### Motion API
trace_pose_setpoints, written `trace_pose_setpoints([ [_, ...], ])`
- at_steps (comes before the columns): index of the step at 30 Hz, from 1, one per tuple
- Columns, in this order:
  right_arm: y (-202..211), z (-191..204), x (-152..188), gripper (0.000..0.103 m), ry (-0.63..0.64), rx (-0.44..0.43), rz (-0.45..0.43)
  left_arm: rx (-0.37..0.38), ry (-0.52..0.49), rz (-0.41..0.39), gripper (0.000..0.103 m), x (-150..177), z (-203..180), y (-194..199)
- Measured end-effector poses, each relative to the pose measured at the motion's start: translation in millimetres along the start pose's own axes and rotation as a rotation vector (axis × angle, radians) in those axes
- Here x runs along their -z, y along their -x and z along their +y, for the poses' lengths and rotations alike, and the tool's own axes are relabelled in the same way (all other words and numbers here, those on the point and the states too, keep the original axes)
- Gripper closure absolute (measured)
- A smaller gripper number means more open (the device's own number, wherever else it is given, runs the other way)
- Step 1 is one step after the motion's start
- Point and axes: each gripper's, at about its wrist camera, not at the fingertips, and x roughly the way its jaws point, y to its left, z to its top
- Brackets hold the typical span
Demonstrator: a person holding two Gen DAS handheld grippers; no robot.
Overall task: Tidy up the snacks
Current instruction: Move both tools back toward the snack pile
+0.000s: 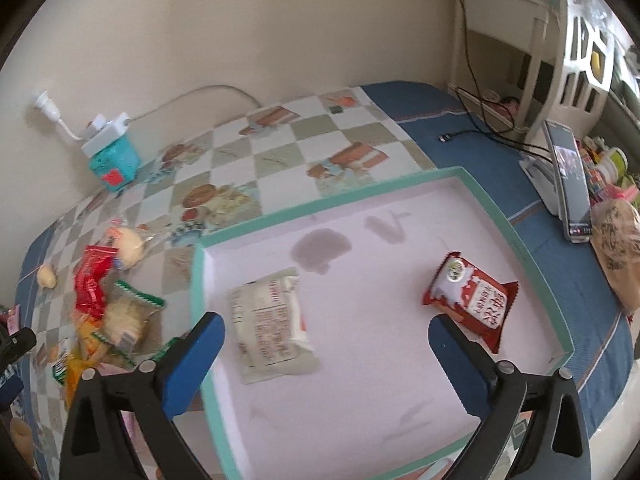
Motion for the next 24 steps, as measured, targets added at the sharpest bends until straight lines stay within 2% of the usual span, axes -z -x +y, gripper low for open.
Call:
trace_pose_setpoints([
  [9,17.0,39.2,11.8,0.0,0.071,-0.067,0.005,-0.012,0.111,-0.014,0.015,-2.1,49.6,5.6],
  [15,27.5,76.3,25.1,0.0,0.146,-0.145,0.014,-0.015,0.176,-0.022,0.015,-1.5,82.8,8.5],
  [24,26.5,114.9,48.8,0.0,0.231,-0.224,0.072,-0.028,0.212,-0.017,0.015,2.7,114.5,5.6],
])
